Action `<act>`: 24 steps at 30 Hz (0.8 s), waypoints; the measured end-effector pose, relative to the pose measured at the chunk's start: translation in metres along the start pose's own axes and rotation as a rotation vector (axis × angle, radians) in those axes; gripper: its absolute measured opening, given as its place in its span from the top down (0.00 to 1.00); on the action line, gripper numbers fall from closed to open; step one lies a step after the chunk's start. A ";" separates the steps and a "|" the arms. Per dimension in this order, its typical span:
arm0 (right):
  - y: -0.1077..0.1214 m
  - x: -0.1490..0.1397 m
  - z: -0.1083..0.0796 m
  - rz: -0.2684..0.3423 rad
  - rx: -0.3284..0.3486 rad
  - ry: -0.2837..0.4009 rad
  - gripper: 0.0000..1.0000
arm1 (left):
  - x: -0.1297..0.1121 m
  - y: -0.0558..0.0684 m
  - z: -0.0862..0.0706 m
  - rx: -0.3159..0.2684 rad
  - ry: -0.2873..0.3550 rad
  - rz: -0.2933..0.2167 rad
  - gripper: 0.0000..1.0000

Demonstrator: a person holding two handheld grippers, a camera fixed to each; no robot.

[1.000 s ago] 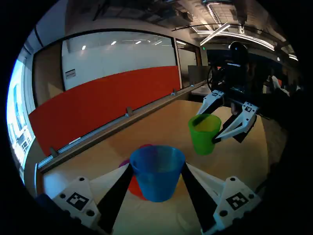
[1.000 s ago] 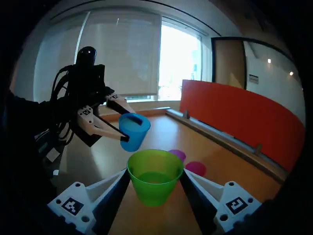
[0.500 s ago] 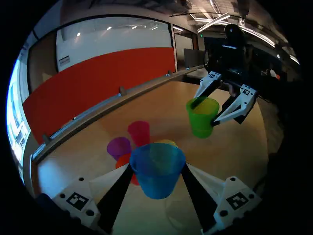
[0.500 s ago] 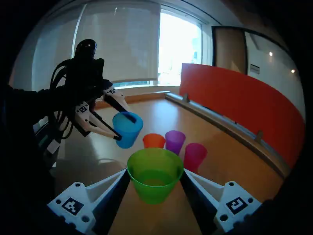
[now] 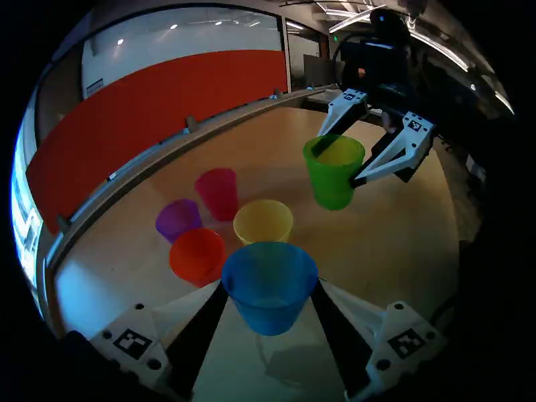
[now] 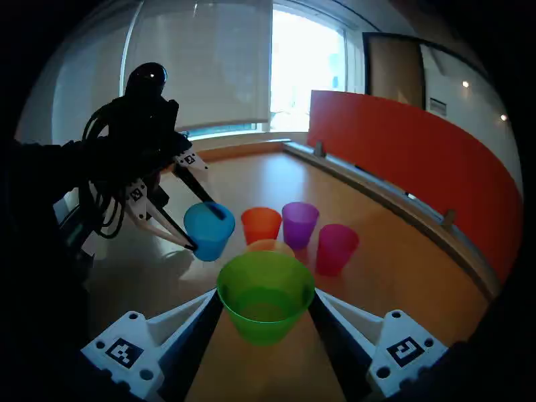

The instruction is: Pour water

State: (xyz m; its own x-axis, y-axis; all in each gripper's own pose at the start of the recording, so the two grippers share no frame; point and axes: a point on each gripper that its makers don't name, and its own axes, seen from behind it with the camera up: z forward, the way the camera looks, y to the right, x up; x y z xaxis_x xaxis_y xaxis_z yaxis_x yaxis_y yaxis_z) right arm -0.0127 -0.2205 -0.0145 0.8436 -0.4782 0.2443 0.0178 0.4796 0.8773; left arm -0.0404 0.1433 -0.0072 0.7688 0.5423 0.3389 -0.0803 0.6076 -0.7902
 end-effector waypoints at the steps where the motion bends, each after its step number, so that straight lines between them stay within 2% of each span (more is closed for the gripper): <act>1: 0.000 -0.002 0.001 0.001 0.001 -0.003 0.10 | -0.001 0.000 0.002 -0.003 -0.002 -0.002 0.14; 9: 0.001 -0.009 0.008 0.008 0.009 -0.013 0.10 | -0.010 0.000 0.016 -0.020 -0.017 -0.013 0.14; 15: 0.000 -0.012 0.012 0.011 0.012 -0.021 0.10 | -0.018 0.001 0.023 -0.022 -0.037 0.003 0.14; 24: 0.000 -0.014 0.015 0.014 0.013 -0.021 0.10 | -0.025 0.001 0.025 -0.020 -0.034 0.000 0.14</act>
State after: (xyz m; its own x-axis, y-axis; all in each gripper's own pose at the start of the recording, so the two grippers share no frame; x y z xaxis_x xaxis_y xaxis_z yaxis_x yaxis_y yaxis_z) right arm -0.0325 -0.2253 -0.0114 0.8323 -0.4867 0.2654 -0.0014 0.4768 0.8790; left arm -0.0753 0.1449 -0.0036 0.7464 0.5623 0.3559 -0.0677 0.5961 -0.8000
